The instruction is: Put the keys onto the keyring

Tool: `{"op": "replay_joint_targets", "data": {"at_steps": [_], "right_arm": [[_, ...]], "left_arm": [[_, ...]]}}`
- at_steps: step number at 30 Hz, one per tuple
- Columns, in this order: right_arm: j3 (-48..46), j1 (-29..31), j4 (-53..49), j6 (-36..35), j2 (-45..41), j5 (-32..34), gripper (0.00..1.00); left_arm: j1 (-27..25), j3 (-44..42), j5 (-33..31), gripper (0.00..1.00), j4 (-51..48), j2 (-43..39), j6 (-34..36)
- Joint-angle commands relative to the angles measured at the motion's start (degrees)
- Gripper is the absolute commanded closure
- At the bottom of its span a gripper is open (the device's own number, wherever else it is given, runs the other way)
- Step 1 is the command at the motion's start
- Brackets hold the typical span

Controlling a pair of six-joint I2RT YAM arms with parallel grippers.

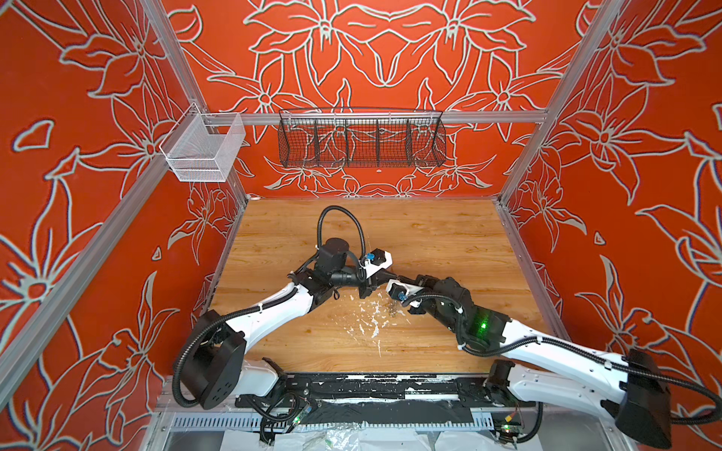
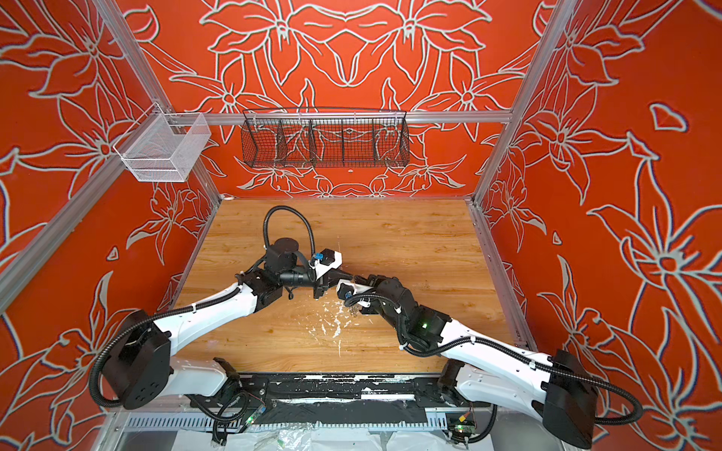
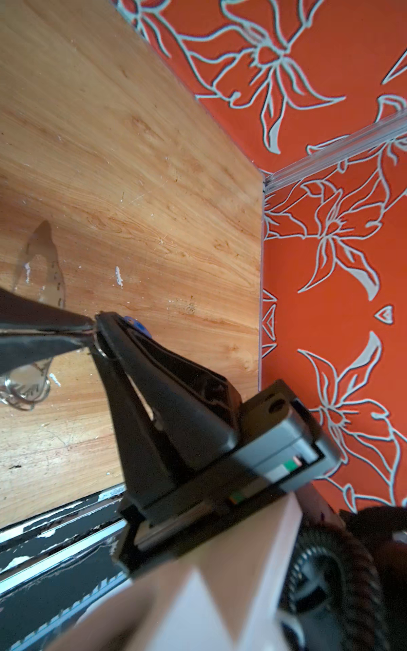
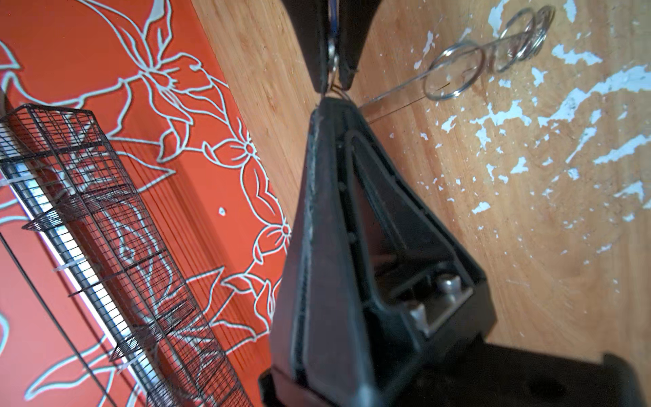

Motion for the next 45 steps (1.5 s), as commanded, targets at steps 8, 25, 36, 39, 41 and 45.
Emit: {"op": "replay_joint_targets", "data": {"at_steps": [8, 25, 36, 39, 41, 45], "right_arm": [[0.0, -2.4, -1.2, 2.3, 3.8, 0.3, 1.00], [-0.7, -2.4, -1.9, 1.8, -0.6, -1.7, 1.00], [-0.9, -2.4, -2.4, 2.8, -3.6, -1.8, 1.00], [-0.5, -2.4, -2.8, 3.2, -3.6, -1.0, 1.00], [-0.4, -2.4, -2.9, 3.6, -3.6, -0.3, 1.00], [-0.3, -2.4, -2.9, 4.5, -3.7, 1.1, 1.00]], "left_arm": [[0.8, -5.8, 4.2, 1.00, 18.3, -5.5, -9.2], [0.9, -0.8, 1.3, 0.68, 8.0, -3.1, -6.6], [0.7, 5.7, 5.0, 0.64, -4.6, -0.6, -2.1], [-0.2, 6.7, 6.2, 0.64, -6.7, 0.0, 0.3], [-1.5, 7.0, 5.3, 0.64, -8.1, 0.3, 2.5], [-2.8, 8.3, 2.0, 0.64, -10.8, 1.3, 4.8]]}}
